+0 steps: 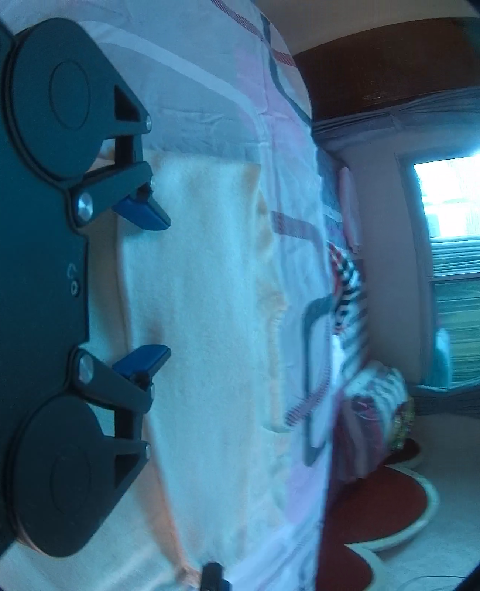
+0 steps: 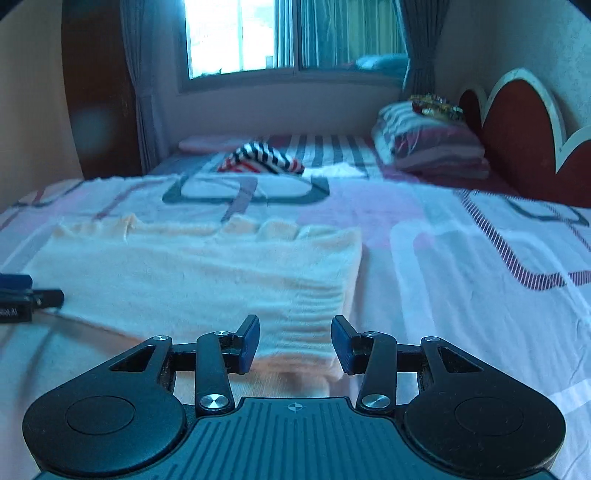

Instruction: Fold small clothes

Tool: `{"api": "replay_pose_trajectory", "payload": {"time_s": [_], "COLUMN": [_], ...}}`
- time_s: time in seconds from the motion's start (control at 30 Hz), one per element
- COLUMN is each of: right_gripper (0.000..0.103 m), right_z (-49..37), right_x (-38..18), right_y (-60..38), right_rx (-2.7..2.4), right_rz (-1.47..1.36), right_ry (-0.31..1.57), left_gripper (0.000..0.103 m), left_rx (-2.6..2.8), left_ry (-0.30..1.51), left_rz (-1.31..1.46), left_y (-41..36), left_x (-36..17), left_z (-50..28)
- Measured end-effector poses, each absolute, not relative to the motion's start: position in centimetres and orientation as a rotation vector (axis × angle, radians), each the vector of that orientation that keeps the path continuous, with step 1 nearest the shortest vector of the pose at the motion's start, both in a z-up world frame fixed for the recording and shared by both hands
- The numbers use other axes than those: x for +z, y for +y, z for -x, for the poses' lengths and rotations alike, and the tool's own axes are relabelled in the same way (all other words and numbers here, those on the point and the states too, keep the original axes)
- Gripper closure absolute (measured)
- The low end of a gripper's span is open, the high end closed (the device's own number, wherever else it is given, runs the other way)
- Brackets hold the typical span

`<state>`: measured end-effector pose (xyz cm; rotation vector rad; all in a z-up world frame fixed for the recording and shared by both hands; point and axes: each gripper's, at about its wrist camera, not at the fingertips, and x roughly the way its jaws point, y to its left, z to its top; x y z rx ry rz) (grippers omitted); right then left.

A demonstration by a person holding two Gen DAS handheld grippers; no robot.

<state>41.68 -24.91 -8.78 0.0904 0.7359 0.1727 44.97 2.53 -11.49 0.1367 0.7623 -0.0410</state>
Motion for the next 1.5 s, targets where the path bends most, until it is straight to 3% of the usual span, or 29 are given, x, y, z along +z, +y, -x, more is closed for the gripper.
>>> {"api": "replay_pose_trajectory", "payload": {"time_s": [0.37,1.0,1.23,1.33,1.5], "right_gripper": [0.059,0.056,0.057,0.057,0.057], "right_z": [-41.6,-41.7,-32.4,-27.2,-18.9], "right_x": [-10.3,-9.1,-7.5,-7.6,-7.2], "right_y": [-26.2,-26.3,-30.9,-32.8,-34.2], "right_rx": [0.228,0.191,0.274,0.284,0.311], "right_rz": [-0.098,-0.128,-0.34,-0.42,-0.515], "right_ry": [0.77,0.824,0.862,0.905,0.961], "left_gripper": [0.028,0.025,0.025,0.025,0.038], "left_rx": [0.03,0.051,-0.011,-0.007,-0.065], "left_ry": [0.776,0.805,0.844,0.866,0.89], "left_rz": [-0.121,-0.206,-0.213,-0.082,0.051], "left_y": [2.2,1.9,7.5,11.3,14.0], "left_x": [-11.6,-10.6,-10.1,-10.4,-9.7], "left_z": [-45.3,-44.6,-33.8,-27.8,-20.0]}}
